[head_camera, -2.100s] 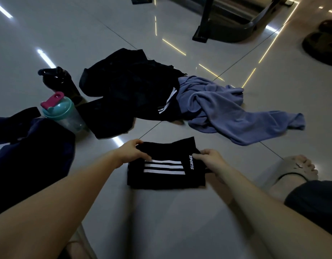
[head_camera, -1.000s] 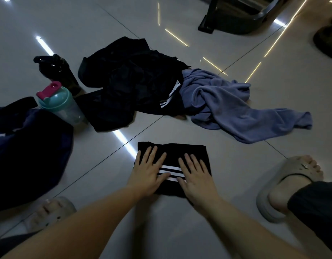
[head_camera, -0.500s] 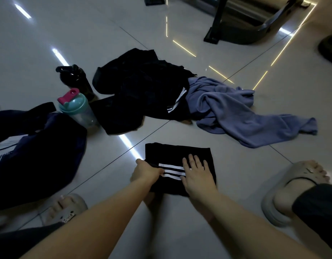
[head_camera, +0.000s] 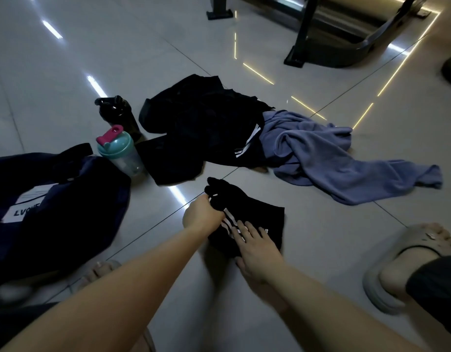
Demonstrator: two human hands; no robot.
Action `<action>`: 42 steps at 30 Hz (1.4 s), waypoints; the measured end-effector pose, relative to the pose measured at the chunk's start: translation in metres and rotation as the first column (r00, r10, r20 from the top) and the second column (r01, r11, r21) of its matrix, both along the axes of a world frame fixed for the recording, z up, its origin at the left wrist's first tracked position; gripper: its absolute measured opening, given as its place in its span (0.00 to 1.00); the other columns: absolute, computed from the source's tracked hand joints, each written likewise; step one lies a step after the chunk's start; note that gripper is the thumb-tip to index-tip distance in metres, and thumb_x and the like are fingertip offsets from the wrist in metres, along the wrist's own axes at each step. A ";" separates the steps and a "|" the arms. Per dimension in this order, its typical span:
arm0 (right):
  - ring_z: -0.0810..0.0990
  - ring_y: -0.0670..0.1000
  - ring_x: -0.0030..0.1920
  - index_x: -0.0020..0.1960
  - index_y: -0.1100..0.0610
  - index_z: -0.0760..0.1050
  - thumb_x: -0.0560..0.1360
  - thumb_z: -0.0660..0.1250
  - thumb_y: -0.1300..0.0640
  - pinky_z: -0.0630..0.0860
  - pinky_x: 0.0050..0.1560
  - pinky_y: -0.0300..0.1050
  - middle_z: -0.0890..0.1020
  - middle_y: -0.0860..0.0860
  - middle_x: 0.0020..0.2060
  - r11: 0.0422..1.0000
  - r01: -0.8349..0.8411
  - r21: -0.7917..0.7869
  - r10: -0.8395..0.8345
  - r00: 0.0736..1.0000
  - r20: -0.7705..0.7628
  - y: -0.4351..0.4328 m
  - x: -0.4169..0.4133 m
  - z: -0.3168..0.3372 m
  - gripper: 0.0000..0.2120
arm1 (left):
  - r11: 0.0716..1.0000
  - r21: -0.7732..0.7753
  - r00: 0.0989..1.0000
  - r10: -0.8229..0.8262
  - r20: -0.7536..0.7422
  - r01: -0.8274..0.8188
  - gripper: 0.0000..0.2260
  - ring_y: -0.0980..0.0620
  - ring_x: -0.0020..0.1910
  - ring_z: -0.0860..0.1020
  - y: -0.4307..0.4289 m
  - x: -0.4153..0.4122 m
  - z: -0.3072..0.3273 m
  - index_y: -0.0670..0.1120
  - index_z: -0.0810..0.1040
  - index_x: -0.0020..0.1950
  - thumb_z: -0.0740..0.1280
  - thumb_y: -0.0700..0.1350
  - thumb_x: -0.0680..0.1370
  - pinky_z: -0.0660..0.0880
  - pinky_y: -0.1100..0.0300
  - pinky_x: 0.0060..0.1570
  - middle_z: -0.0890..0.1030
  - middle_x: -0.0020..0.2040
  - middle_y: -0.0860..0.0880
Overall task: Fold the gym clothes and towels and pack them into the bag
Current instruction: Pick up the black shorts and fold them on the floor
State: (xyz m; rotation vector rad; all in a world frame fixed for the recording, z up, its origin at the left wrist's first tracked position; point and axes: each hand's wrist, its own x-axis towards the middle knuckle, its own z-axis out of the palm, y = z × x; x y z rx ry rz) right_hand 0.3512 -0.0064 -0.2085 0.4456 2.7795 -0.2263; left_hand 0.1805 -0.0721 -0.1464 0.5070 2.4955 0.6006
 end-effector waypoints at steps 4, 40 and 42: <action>0.53 0.57 0.80 0.81 0.57 0.54 0.76 0.61 0.45 0.55 0.78 0.57 0.55 0.55 0.81 0.968 0.080 -0.236 -0.073 0.997 0.038 0.008 -0.020 0.013 0.38 | 0.995 0.051 0.975 -0.075 -0.209 0.087 0.12 0.45 0.46 0.81 0.003 0.011 0.016 0.53 0.76 0.56 0.67 0.45 0.73 0.73 0.56 0.41 0.82 0.44 0.53; 0.82 0.56 0.51 0.61 0.57 0.76 0.74 0.73 0.61 0.80 0.55 0.52 0.82 0.56 0.53 0.263 0.663 -0.701 -0.843 0.512 0.167 0.091 0.006 0.031 0.16 | 0.861 0.026 0.850 -0.495 -0.178 0.507 0.34 0.46 0.71 0.69 -0.007 0.074 -0.058 0.51 0.64 0.79 0.53 0.69 0.78 0.69 0.51 0.69 0.69 0.74 0.47; 0.79 0.56 0.53 0.66 0.55 0.72 0.78 0.68 0.52 0.77 0.52 0.50 0.78 0.52 0.55 0.524 0.698 -0.489 -0.806 0.591 -0.019 0.092 0.007 0.036 0.18 | 0.804 -0.127 0.779 -0.595 -0.197 0.581 0.43 0.44 0.76 0.62 -0.006 0.078 -0.061 0.51 0.57 0.82 0.42 0.75 0.73 0.62 0.48 0.74 0.63 0.79 0.44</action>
